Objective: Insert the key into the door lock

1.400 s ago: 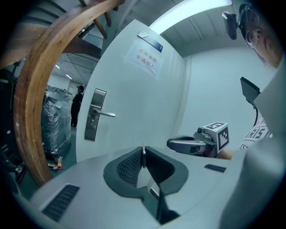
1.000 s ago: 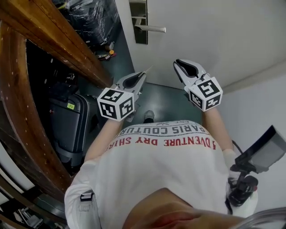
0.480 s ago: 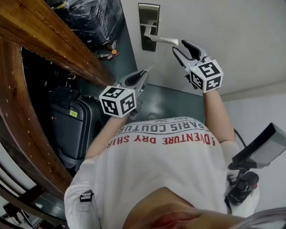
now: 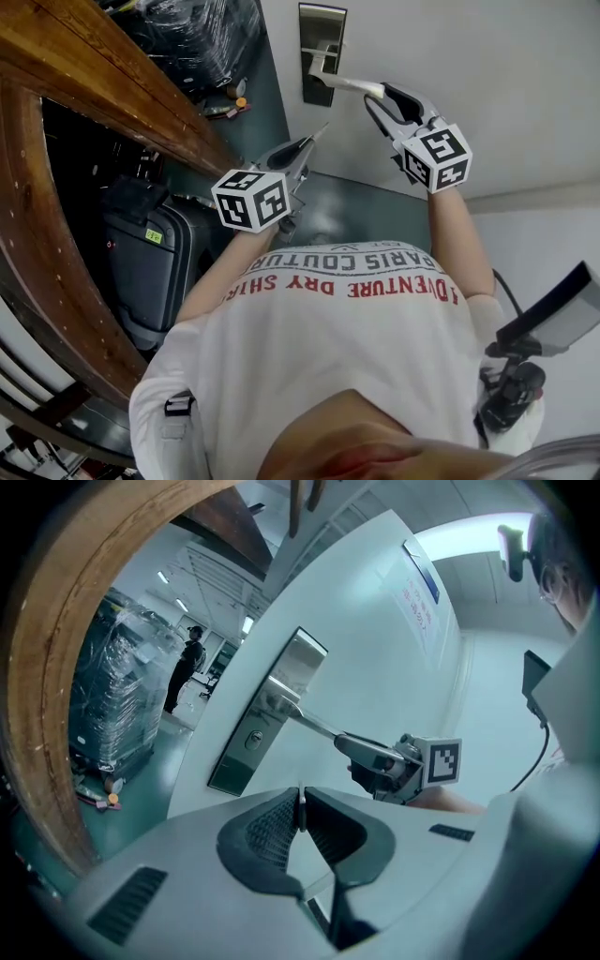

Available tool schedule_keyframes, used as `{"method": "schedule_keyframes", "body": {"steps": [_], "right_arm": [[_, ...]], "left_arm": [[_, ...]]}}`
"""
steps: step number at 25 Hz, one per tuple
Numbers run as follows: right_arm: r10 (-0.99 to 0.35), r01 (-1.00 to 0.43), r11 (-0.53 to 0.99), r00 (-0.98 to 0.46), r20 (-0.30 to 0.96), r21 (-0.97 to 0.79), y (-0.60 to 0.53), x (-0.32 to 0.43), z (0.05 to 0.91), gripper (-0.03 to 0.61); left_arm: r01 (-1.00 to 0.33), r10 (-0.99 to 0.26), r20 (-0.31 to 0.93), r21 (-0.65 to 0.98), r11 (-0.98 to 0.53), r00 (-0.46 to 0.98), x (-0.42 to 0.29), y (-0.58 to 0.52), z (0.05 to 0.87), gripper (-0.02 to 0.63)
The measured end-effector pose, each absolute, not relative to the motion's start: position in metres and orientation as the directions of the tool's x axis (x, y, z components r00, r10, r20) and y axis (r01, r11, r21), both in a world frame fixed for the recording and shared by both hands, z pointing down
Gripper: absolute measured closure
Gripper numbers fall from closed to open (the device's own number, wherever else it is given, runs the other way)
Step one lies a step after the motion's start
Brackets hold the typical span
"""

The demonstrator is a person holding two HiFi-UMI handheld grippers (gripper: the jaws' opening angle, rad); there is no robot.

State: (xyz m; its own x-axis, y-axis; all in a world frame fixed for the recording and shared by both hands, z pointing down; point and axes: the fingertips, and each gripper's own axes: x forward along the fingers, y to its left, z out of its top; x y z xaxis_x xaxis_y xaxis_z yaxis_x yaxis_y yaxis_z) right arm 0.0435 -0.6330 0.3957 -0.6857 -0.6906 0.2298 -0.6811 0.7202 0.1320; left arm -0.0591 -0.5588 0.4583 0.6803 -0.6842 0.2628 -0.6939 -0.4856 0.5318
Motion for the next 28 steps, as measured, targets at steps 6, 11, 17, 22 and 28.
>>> {"method": "schedule_keyframes", "body": {"steps": [6,11,17,22,28], "right_arm": [[-0.693,-0.689,0.716,-0.678,0.244,0.118,-0.636,0.043,0.399,0.433],[-0.696,-0.695,0.711,-0.672,0.254,0.11,-0.639,0.045,0.401,0.432],[-0.699,-0.699,0.708,-0.67,0.251,0.104,-0.638,0.044,0.402,0.431],[-0.699,-0.698,0.708,-0.67,0.25,0.106,-0.638,0.045,0.401,0.432],[-0.7,-0.7,0.706,-0.67,0.247,0.104,-0.636,0.045,0.402,0.431]], "left_arm": [[-0.601,-0.75,0.181,0.726,-0.335,0.636,-0.067,-0.592,0.464,0.591],[-0.418,-0.834,0.059,0.883,-0.214,0.549,-0.073,-0.623,0.462,0.591],[-0.281,-0.884,0.027,0.952,-0.12,0.466,-0.073,-0.64,0.475,0.591],[-0.194,-0.903,0.019,0.978,-0.071,0.429,-0.071,-0.647,0.482,0.591],[-0.141,-0.908,0.003,0.988,-0.062,0.42,-0.066,-0.654,0.485,0.591]]}}
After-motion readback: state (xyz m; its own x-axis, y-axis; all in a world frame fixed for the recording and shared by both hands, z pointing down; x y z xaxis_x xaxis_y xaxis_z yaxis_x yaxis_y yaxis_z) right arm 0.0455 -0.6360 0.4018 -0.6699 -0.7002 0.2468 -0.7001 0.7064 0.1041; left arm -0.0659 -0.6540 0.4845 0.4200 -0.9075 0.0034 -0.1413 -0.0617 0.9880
